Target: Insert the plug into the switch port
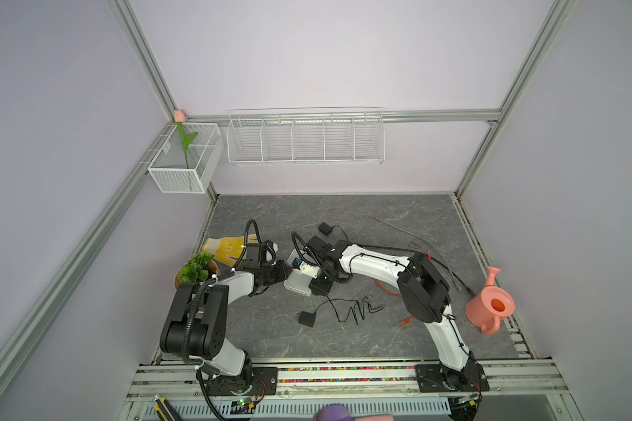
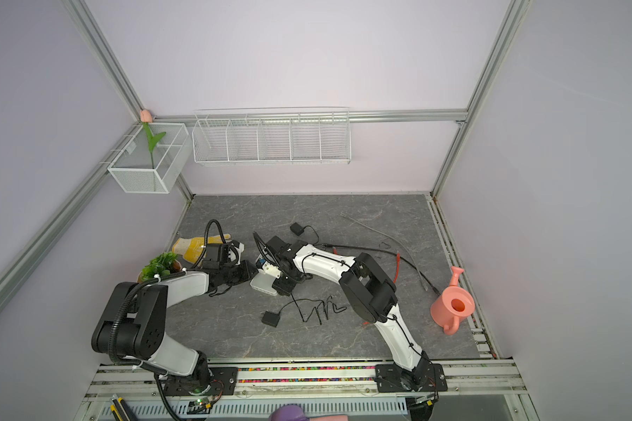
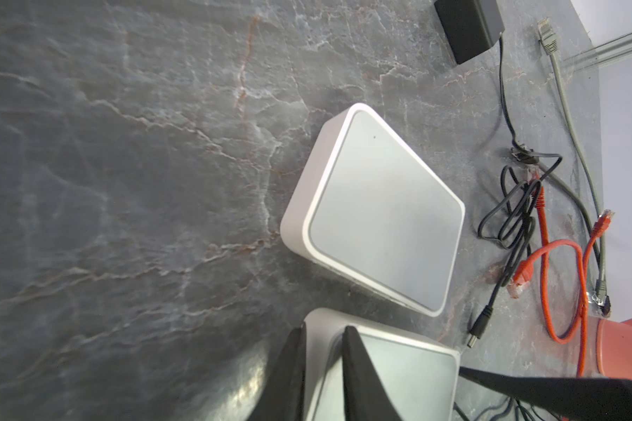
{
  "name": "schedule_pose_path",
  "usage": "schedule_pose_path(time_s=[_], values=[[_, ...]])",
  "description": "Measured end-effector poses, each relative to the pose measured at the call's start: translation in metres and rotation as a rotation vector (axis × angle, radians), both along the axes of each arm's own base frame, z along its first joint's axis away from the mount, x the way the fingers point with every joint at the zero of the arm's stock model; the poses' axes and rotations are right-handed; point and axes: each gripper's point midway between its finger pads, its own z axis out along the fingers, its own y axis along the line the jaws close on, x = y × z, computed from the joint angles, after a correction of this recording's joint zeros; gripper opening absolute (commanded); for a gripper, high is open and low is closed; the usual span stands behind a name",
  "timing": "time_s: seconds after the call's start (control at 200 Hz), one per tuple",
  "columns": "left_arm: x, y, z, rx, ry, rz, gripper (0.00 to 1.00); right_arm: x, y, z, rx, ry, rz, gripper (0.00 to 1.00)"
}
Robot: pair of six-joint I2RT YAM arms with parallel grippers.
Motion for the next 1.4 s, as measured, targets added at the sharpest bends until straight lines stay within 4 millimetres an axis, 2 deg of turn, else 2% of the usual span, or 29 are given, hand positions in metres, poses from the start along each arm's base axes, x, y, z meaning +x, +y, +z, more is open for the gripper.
schedule_pose_path(time_s=[0.11,0.24,0.38,0.725,1.04,1.405], values=[[0.000,0.000,0.000,0.000,0.002,0.001,0.21,-0.003,-0.006,0.001,-0.007,-0.001,0.002,0.44],[-0.001,0.000,0.000,0.000,0.002,0.000,0.21,-0.008,-0.014,-0.006,-0.025,0.009,0.000,0.42],[-0.001,0.000,0.000,-0.003,0.003,-0.002,0.21,-0.010,-0.021,-0.013,-0.040,0.004,-0.005,0.36],[-0.001,-0.001,0.001,-0.009,0.004,-0.007,0.21,0.003,-0.015,-0.010,0.004,-0.037,-0.022,0.31],[-0.002,-0.002,0.001,-0.011,0.005,-0.008,0.21,0.005,-0.010,-0.008,0.028,-0.041,-0.022,0.25],[-0.002,-0.002,0.001,-0.015,0.005,-0.011,0.21,0.005,-0.007,-0.007,0.046,-0.038,-0.019,0.25]])
